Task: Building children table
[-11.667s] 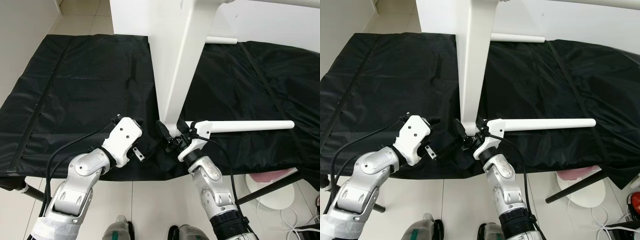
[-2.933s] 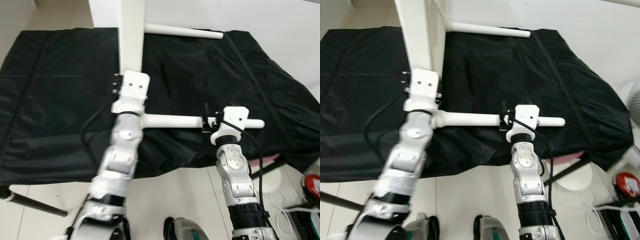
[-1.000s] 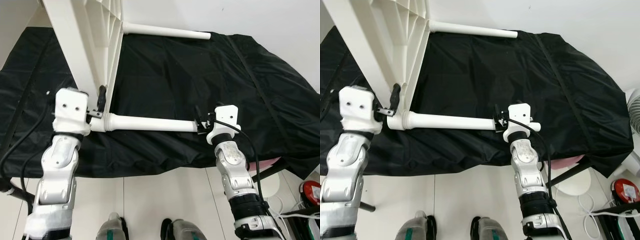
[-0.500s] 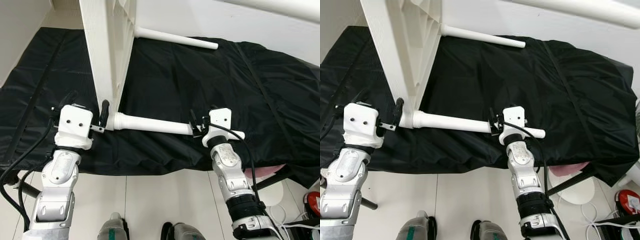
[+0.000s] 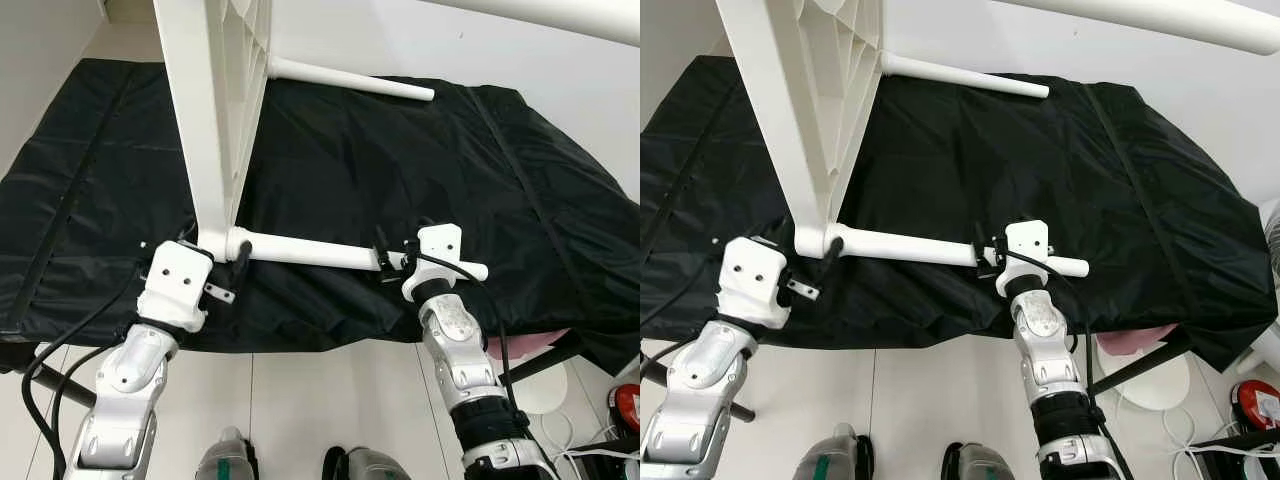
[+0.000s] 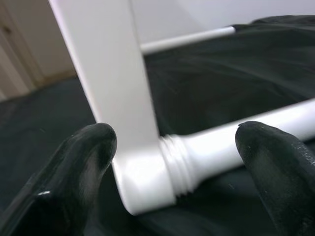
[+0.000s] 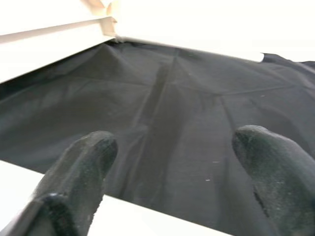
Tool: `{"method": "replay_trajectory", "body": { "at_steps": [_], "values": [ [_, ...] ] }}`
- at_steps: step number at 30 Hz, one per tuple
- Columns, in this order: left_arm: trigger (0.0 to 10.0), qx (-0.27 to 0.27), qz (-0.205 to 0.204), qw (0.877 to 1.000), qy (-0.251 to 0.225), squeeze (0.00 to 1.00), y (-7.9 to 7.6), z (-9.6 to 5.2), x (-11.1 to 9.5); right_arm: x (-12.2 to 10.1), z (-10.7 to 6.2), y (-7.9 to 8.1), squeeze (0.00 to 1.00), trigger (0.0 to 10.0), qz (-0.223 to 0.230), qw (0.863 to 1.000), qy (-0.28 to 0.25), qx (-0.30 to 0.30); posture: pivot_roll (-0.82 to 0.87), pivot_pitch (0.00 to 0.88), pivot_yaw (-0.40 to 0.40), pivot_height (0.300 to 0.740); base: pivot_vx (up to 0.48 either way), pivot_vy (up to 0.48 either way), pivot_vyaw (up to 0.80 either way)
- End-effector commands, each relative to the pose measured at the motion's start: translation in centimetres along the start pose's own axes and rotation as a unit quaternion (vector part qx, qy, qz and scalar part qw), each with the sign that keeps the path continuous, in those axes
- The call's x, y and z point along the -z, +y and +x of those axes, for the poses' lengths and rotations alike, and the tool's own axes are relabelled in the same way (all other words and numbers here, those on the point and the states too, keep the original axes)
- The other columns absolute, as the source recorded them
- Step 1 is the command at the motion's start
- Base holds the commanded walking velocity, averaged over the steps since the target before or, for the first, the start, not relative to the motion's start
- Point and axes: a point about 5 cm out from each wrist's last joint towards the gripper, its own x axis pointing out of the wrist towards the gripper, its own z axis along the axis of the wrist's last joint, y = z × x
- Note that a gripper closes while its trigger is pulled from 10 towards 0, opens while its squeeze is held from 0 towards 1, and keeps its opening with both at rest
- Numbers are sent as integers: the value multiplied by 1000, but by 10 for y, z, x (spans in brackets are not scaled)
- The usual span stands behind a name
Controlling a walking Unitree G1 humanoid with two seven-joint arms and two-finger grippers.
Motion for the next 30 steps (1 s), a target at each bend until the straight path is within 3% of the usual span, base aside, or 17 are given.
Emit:
{"method": "replay_trajectory", "body": {
  "at_steps": [1,13,14,15,16,21,23,30],
  "values": [
    [10000,19,-13,1000,20,1000,-5,-2,8,0,-2,0,1000,10000,4,1000,-5,-2,133,49,-55,740,0,0,0],
    [10000,92,-59,991,73,988,-29,1,21,-3,1,-4,1000,10000,-15,1000,-13,10,142,61,-65,740,0,0,0],
    [10000,101,-77,989,78,424,-32,6,22,-3,3,-4,0,10000,-19,1000,-13,12,139,62,-66,740,0,0,0],
    [10000,106,-101,985,86,149,-34,9,24,-3,4,-4,0,10000,-23,1000,-14,13,134,62,-66,740,0,0,0],
    [10000,112,-124,981,96,0,-37,12,25,-4,5,-5,0,10000,-24,999,-14,16,134,62,-66,740,0,0,0],
    [10000,130,-165,971,116,0,-43,17,29,-6,7,-7,0,10000,-25,999,-17,23,124,62,-66,740,0,0,0],
    [10000,123,-199,965,119,0,-45,22,28,-8,8,-9,0,10000,-31,999,-23,30,119,62,-64,740,0,0,0],
    [10000,111,-249,954,125,0,-47,28,25,-11,9,-14,0,10000,-47,997,-29,50,116,61,-66,740,0,0,0]
  ]
}}
